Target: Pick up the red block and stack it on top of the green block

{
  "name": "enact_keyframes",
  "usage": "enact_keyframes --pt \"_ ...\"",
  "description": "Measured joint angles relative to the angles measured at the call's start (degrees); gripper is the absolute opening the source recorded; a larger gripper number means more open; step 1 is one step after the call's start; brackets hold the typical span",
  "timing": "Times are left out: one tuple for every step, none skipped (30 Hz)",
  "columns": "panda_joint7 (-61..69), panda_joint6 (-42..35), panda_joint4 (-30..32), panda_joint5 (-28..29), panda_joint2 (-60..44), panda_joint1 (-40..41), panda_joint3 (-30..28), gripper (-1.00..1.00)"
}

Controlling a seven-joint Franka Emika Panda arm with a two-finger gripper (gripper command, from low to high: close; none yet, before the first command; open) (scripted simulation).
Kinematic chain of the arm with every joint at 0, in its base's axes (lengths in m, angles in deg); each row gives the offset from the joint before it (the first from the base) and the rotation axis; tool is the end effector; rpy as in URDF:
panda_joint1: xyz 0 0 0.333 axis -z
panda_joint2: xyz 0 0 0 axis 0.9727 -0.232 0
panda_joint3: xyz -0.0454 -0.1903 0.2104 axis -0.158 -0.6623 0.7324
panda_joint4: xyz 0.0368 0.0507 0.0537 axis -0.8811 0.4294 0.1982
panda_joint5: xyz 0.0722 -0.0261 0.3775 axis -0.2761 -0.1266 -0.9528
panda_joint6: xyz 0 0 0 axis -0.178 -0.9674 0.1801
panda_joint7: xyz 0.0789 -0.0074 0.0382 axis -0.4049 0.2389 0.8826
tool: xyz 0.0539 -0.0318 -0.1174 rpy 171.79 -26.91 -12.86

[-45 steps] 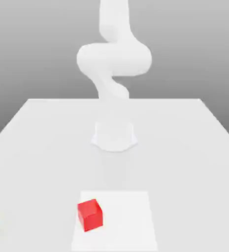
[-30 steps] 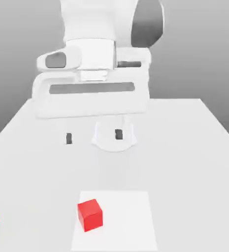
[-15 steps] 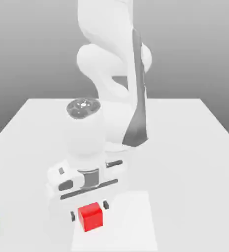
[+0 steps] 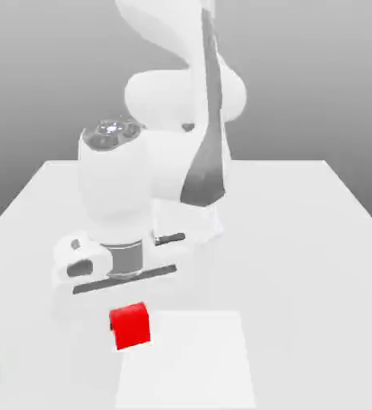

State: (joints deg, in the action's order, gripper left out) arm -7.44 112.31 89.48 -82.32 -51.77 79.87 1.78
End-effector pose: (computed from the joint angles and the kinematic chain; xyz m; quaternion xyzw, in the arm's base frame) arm 0.4289 -0.1501 0.1724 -0.9479 0.3186 0.0023 0.0004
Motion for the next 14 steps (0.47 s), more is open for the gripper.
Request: enact_keyframes --pt "-1.09 -1.23 -1.96 -0.77 -0.88 1.36 -1.36 -1.0" --pt "-2.15 -2.42 -3.91 -1.57 -1.78 2.71 -2.69 -1.0" --pt "-3.18 -3.61 -5.84 -2.38 -2.69 4.09 -4.0 -1.0" --pt "-4.21 -4.79 -7.76 -3.2 -3.61 5.51 -5.27 -1.0" --pt "-5.23 -5.98 -9.7 -4.05 -4.54 6.92 -6.55 -1.0" --pt "-6.25 -7.17 -11.64 -4.9 -5.49 8.39 -7.79 -1.0" --pt "-6.65 -7.43 -13.33 -6.22 -7.14 9.85 -8.38 -1.0" --pt "-6.31 -6.67 -14.26 -7.66 -9.02 10.94 -8.18 -1.0" --pt "-5.59 -5.38 -14.81 -9.14 -11.01 11.86 -7.58 -1.0" --pt "-4.76 -3.86 -15.18 -10.57 -13.03 12.83 -6.63 -1.0" --pt "-4.0 -2.5 -15.42 -11.78 -14.75 13.62 -5.76 1.0" --pt "-4.0 -2.5 -15.42 -11.78 -14.75 13.62 -5.76 1.0" --pt "-4.0 -2.5 -15.42 -11.78 -14.75 13.62 -5.76 1.0" --pt "-4.0 -2.5 -15.42 -11.78 -14.75 13.62 -5.76 1.0"
